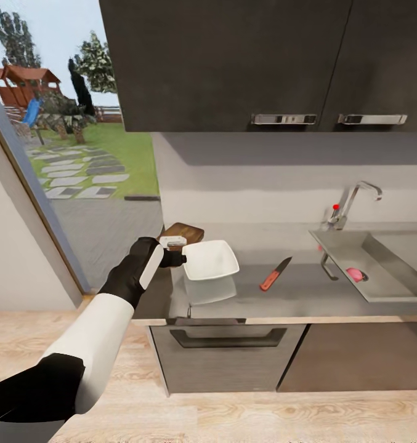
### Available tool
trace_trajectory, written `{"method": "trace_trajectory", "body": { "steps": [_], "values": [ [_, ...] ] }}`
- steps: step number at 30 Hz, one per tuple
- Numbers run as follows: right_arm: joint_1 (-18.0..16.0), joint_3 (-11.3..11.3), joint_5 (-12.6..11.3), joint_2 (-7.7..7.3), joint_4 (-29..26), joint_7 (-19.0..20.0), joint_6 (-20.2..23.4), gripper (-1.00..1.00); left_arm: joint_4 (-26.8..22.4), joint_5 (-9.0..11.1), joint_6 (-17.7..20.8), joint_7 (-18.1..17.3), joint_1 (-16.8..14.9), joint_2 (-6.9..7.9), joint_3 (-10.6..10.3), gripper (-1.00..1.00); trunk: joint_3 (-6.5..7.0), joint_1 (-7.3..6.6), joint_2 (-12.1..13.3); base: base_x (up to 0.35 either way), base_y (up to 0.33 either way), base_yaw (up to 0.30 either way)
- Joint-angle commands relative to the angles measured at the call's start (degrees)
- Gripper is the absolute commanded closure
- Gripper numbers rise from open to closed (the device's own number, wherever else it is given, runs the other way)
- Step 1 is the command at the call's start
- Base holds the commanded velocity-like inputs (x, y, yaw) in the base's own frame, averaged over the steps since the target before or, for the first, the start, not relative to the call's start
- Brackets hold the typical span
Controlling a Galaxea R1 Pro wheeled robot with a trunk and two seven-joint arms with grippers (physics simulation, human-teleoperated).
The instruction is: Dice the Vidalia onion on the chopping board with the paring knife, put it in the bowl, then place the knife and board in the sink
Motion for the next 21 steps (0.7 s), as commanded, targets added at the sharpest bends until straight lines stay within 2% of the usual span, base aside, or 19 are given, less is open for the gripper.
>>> {"method": "trace_trajectory", "body": {
  "steps": [1,21],
  "values": [
    [0.0,-0.1,-0.2,0.02,0.1,0.0,-0.2,-1.0,0.0,0.6,0.2,0.6,0.0,0.02,-0.1,-1.0,0.01,-0.22,0.4,0.0,0.0,0.0],
    [0.0,-0.1,-0.2,-0.05,0.5,0.0,-0.2,-1.0,-0.4,0.6,0.2,0.6,0.0,0.02,-0.1,-1.0,1.77,-4.61,8.4,0.0,0.0,0.0]
  ]
}}
